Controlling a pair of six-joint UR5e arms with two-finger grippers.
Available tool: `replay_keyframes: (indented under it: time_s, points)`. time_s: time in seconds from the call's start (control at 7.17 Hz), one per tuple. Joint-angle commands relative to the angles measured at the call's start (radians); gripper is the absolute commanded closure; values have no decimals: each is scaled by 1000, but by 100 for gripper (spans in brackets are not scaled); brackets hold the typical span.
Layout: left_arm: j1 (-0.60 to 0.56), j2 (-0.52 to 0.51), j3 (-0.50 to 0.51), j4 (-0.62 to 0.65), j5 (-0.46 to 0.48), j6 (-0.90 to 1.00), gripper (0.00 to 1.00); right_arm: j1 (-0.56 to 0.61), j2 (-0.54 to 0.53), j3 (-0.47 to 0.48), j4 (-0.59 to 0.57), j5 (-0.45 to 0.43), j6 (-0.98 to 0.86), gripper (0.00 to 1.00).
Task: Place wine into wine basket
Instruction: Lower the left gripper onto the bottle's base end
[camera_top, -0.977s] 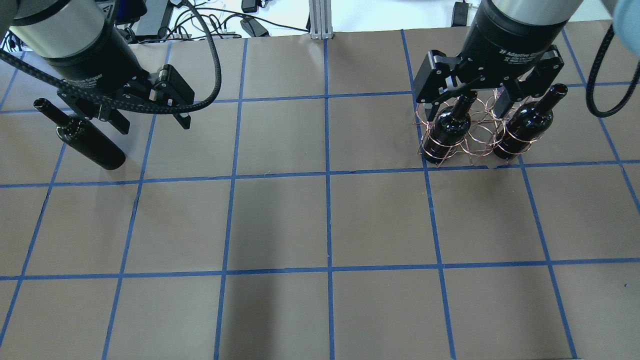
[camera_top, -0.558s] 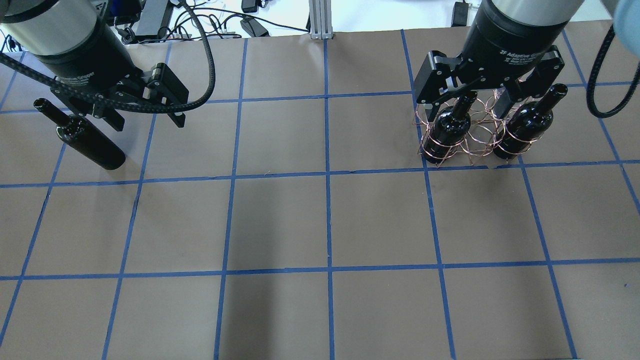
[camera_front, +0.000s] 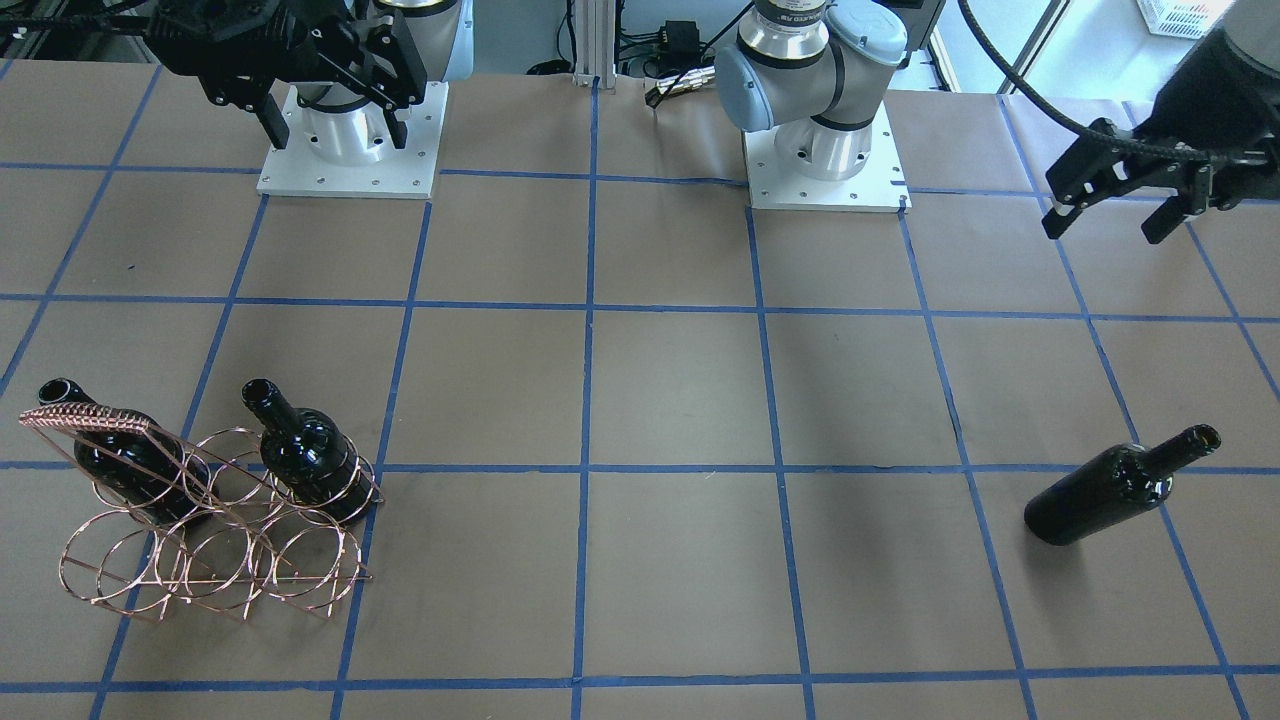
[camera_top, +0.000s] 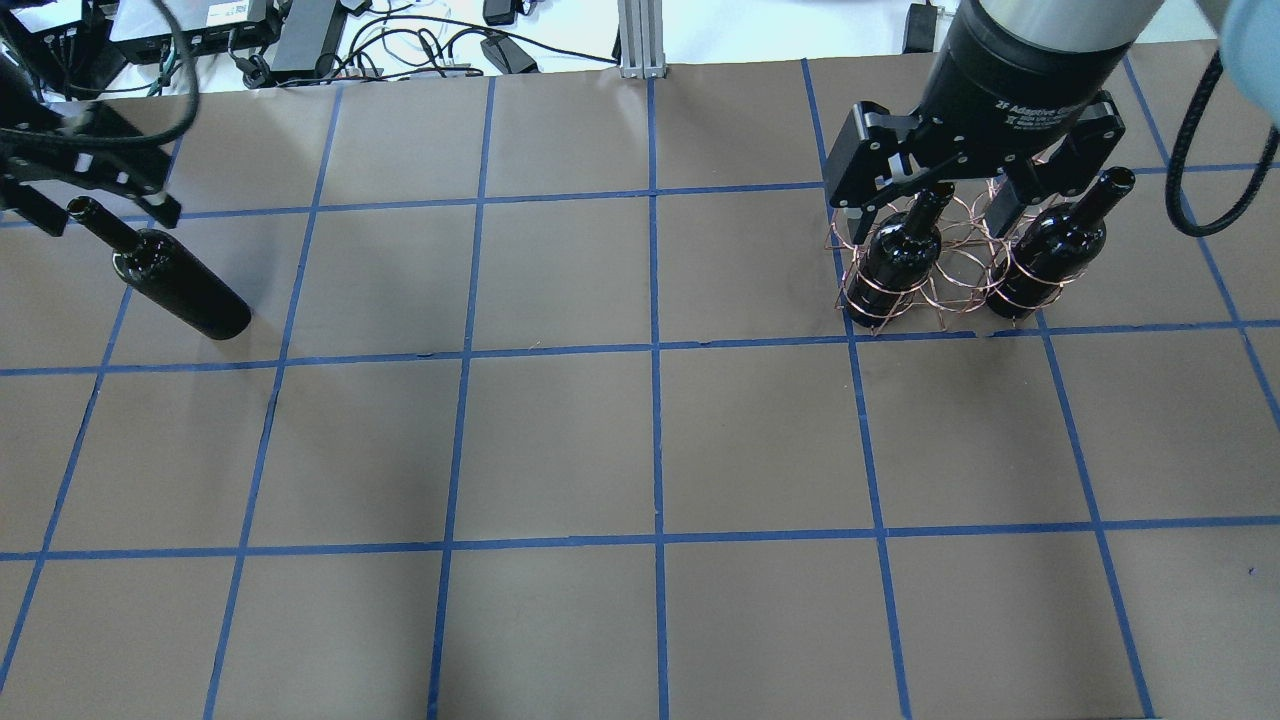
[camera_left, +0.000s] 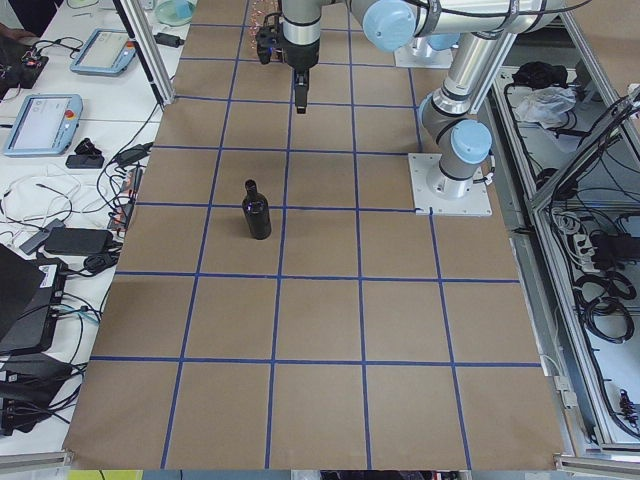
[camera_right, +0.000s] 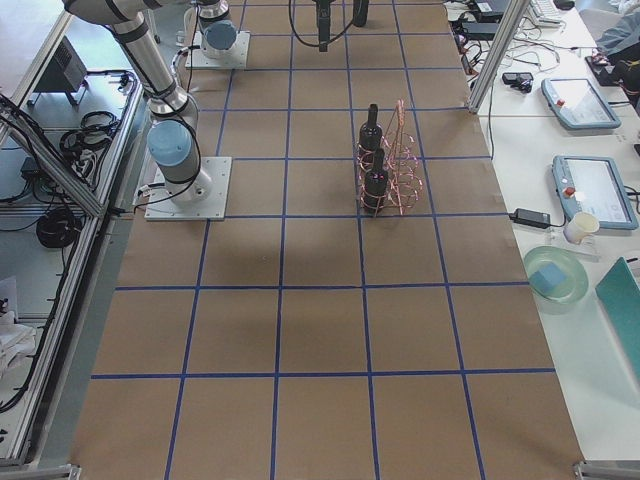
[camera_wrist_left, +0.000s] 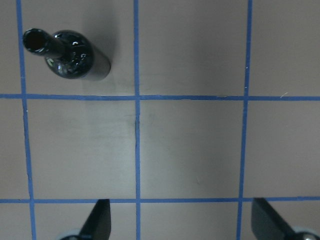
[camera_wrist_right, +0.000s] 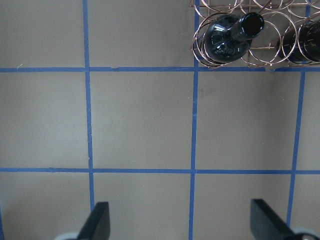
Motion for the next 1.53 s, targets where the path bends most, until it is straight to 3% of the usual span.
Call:
replay_keyframes:
  time_s: [0.0, 0.7, 0.98, 1.4]
  points:
    - [58, -75, 19, 59, 11, 25, 0, 0, 1, 0, -1, 1, 0, 0]
    - [69, -308, 56, 377, 7, 164, 0, 0, 1, 0, -1, 0, 0, 0]
    - [83, -339, 54, 380, -5, 189, 1, 0, 1, 0, -1, -2, 0, 0]
    - [87, -369, 42, 383, 0, 232, 12, 0, 1, 0, -1, 0, 0, 0]
